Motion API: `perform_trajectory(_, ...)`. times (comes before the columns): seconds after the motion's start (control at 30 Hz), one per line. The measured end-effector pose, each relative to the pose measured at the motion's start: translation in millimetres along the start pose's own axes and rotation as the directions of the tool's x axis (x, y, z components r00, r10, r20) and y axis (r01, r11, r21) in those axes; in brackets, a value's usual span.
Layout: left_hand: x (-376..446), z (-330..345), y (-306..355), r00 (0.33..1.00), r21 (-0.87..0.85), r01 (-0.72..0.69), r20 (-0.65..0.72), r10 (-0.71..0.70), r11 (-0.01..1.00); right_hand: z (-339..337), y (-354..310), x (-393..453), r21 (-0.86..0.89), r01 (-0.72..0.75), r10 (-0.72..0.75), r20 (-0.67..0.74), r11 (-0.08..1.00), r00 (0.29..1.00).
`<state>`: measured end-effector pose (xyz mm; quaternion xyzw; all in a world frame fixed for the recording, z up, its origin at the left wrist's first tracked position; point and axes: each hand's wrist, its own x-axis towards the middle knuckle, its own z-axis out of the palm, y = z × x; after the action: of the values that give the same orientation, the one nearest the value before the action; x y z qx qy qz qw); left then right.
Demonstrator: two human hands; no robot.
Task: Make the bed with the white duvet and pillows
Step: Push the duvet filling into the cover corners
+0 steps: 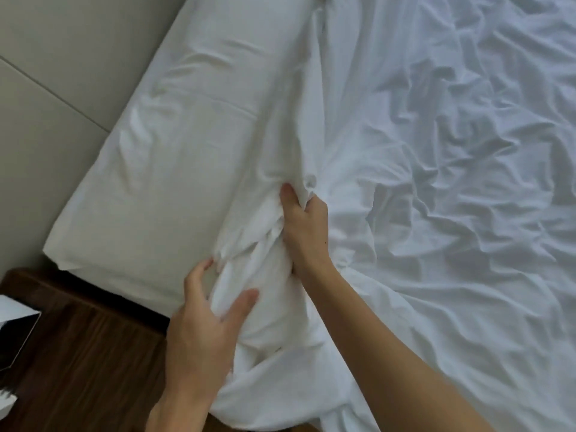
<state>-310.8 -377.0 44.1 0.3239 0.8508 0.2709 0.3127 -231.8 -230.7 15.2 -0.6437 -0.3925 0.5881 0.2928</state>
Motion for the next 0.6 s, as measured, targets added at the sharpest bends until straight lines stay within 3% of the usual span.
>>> perform_trajectory(0.07, -16, -33, -22, 0.983, -0.121, 0.058, -0.168, -0.079, 0.991, 10, -27, -24, 0.261, 0.023, -0.037, 0.049, 0.965, 0.998)
perform_trajectory(0.13, -18, -64, -68, 0.944, -0.165, 0.096, -0.296, -0.143, 0.982, 32, -39, -38, 0.363, 0.111, -0.133, 0.037, 0.925, 0.990)
perform_trajectory(0.17, -18, -75, -87, 0.921, -0.152, 0.142, -0.343, -0.187, 0.978, 49, -37, -42, 0.315, 0.171, -0.192, 0.038, 0.934, 0.981)
perform_trajectory(0.23, -17, -82, -118, 0.883, -0.072, 0.212, -0.414, -0.222, 0.975, 83, -16, -50, -0.017, 0.332, -0.325, 0.159, 0.943, 0.932)
perform_trajectory(0.27, -16, -78, -121, 0.873, -0.003, 0.253, -0.431, -0.229, 0.968, 96, 8, -52, -0.272, 0.441, -0.360, 0.301, 0.855, 0.883)
perform_trajectory(0.33, -10, -64, -120, 0.897, 0.211, 0.362, -0.343, -0.278, 0.908, 104, 69, -48, -0.617, 0.640, -0.296, 0.573, 0.458, 0.764)
perform_trajectory(0.37, -4, -53, -114, 0.913, 0.318, 0.384, -0.275, -0.303, 0.867, 97, 94, -44, -0.645, 0.706, -0.264, 0.655, 0.292, 0.708)
perform_trajectory(0.43, 8, -38, -114, 0.950, 0.392, 0.302, -0.206, -0.236, 0.869, 73, 120, -42, -0.591, 0.789, -0.300, 0.731, 0.169, 0.612)
perform_trajectory(0.53, 15, -24, -109, 0.968, 0.361, 0.157, -0.241, -0.071, 0.919, 30, 138, -50, -0.504, 0.842, -0.465, 0.709, 0.192, 0.531)
perform_trajectory(0.6, 19, -19, -93, 0.962, 0.264, 0.097, -0.271, -0.023, 0.960, -7, 159, -57, -0.571, 0.790, -0.504, 0.626, 0.223, 0.595)
